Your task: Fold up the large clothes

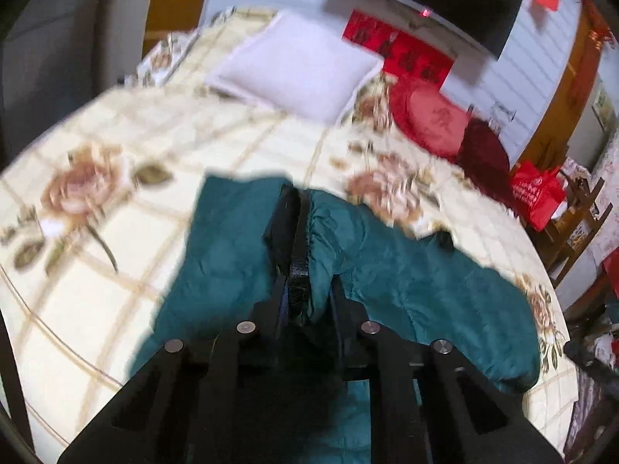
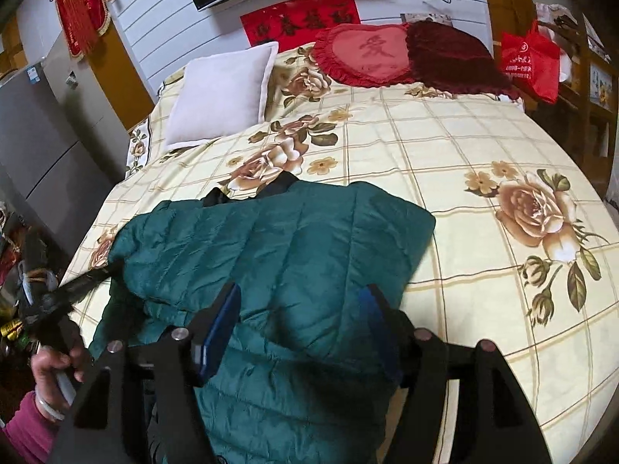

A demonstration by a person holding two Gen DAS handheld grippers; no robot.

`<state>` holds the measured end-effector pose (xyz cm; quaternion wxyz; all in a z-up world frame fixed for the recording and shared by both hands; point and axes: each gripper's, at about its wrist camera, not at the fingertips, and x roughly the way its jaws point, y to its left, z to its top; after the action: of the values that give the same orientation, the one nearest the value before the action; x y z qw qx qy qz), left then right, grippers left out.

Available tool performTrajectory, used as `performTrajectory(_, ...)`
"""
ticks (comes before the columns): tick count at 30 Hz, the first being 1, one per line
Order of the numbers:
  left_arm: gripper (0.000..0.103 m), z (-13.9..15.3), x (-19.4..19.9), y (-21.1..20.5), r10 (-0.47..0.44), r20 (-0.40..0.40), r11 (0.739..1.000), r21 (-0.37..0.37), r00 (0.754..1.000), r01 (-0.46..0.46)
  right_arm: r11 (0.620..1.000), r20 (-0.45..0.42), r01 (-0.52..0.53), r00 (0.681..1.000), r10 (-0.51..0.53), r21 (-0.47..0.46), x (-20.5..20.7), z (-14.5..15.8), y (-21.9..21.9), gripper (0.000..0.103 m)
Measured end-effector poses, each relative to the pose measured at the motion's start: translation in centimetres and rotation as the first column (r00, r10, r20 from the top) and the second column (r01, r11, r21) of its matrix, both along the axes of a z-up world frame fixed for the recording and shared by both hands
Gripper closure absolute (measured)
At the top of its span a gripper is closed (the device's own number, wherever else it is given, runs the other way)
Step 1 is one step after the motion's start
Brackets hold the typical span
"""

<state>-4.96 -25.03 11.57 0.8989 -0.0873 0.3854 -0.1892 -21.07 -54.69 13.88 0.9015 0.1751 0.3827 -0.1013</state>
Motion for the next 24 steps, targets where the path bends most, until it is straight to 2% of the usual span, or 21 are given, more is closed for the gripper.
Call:
performTrajectory(2,0.078,1.1,0.3,1.0,0.014,0.032,1.000,-0.005,0.999,-0.014,1.000,0.006,-0.005,1.000,0.006,-0.028,1.1,-0.2,0.7,0.035)
performTrajectory(4,0.070,1.0,0.9,1.7,0.039,0.034,0.999,0.020,0.999,-0.040,0.999,0.003,-0.012,1.000,0.012,-0.046,2.6,-0.7,1.5,0.035)
performTrajectory(8,0.070,-2.6,2.4,2.8,0.102,-0.020,0.989,0.112,0.995,-0.099,0.999,-0.065,-0.036,0.997,0.035,-0.017,6.3,-3.9,3.0,0.035)
performTrajectory(11,0.069,-4.7,3.0,3.2,0.105,-0.063,0.988,0.117,0.992,-0.097,0.999,-0.149,-0.037,0.988,0.032,-0.030,8.3,-7.2,3.9,0.035)
performTrajectory(13,0.065,-4.8,2.8,3.2,0.099,-0.070,0.990,0.111,0.993,-0.091,0.996,-0.146,-0.037,0.989,0.024,-0.086,8.7,-8.1,4.6,0.034)
performTrajectory(16,0.057,-4.0,2.8,3.7,0.107,-0.108,0.989,0.111,0.988,-0.095,0.994,-0.152,-0.043,0.988,0.028,-0.098,8.5,-7.5,4.8,0.035)
performTrajectory(18,0.054,-2.8,2.6,4.4,0.123,-0.125,0.990,0.084,0.985,-0.113,0.997,-0.118,-0.035,0.993,0.026,-0.070,7.4,-6.3,4.4,0.035)
performTrajectory(21,0.051,-1.1,2.0,4.7,0.134,-0.082,0.991,0.042,0.988,-0.131,0.999,-0.054,0.004,0.999,-0.007,-0.053,6.0,-4.3,3.4,0.034)
performTrajectory(24,0.039,0.1,1.8,3.1,0.103,-0.025,0.993,0.064,0.994,-0.101,0.997,-0.035,0.031,0.999,-0.033,-0.065,6.1,-3.1,2.9,0.034)
